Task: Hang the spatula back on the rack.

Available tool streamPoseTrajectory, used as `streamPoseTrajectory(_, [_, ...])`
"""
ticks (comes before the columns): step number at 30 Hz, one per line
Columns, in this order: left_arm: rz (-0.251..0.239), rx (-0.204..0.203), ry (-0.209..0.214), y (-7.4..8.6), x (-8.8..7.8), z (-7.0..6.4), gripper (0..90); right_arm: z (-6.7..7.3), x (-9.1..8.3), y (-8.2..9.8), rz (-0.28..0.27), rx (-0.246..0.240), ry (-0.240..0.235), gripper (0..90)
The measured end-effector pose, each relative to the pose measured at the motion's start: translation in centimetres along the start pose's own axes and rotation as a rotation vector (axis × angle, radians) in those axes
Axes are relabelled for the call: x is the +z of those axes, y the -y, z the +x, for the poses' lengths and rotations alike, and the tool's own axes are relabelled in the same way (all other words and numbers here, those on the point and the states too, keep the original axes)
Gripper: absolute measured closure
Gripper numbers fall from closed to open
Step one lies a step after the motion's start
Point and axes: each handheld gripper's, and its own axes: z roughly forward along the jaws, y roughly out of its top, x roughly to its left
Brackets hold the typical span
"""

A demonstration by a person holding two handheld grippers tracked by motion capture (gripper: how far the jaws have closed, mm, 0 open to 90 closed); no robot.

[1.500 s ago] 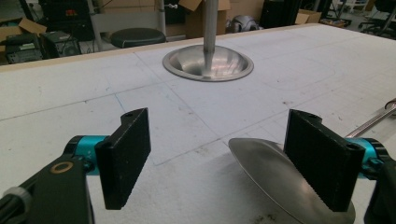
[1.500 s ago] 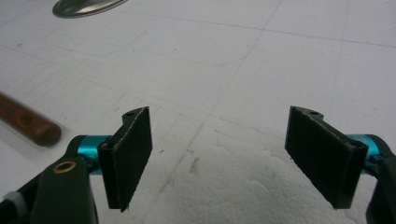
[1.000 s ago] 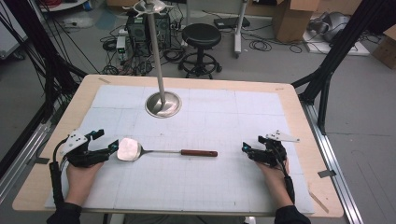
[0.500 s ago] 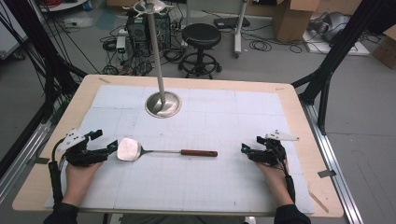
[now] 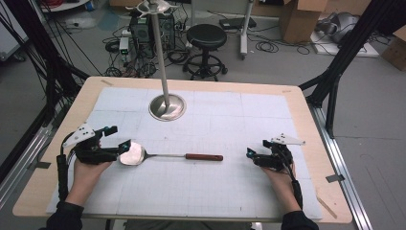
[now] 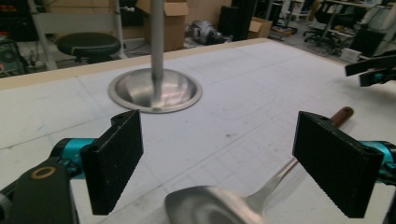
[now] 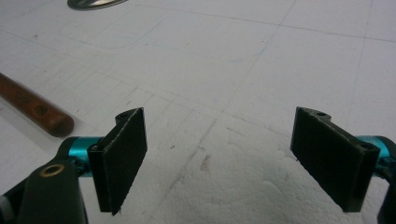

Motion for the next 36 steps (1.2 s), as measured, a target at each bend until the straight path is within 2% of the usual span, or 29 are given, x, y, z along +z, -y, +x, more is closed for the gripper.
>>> streamPoseTrajectory(4, [0.016,0.010,0.022,-0.6,0.7,-0.3,16.8,0.0,0.0,0.0,0.000,0.000,0.003,18.1])
streamPoseTrajectory(7, [0.034,0.038,0.033,-1.0,1.4,-0.8,16.7,0.0,0.0,0.0,0.001,0.001,0.002,18.1])
streamPoseTrajectory(14, [0.039,0.071,0.077,-1.4,3.1,-1.6,19.0,0.0,0.0,0.0,0.003,0.003,0.003,18.1])
streamPoseTrajectory(20, [0.080,0.097,0.106,-1.8,4.8,-2.4,18.2,0.0,0.0,0.0,0.004,-0.001,0.001,18.2])
streamPoseTrajectory(24, [0.120,0.114,0.120,-1.4,5.9,-2.8,15.5,0.1,0.0,0.0,0.004,-0.004,0.002,18.2])
streamPoseTrajectory(26, [0.151,0.119,0.113,-1.2,6.4,-3.0,14.0,0.1,0.0,0.0,0.005,-0.005,0.002,18.2])
streamPoseTrajectory(33, [0.177,0.134,0.126,-1.0,7.4,-3.5,14.5,0.1,0.1,0.0,0.006,-0.004,0.000,18.5])
streamPoseTrajectory(36, [0.212,0.139,0.143,-0.7,8.1,-3.8,14.5,0.1,0.1,0.0,0.006,-0.007,0.000,18.5])
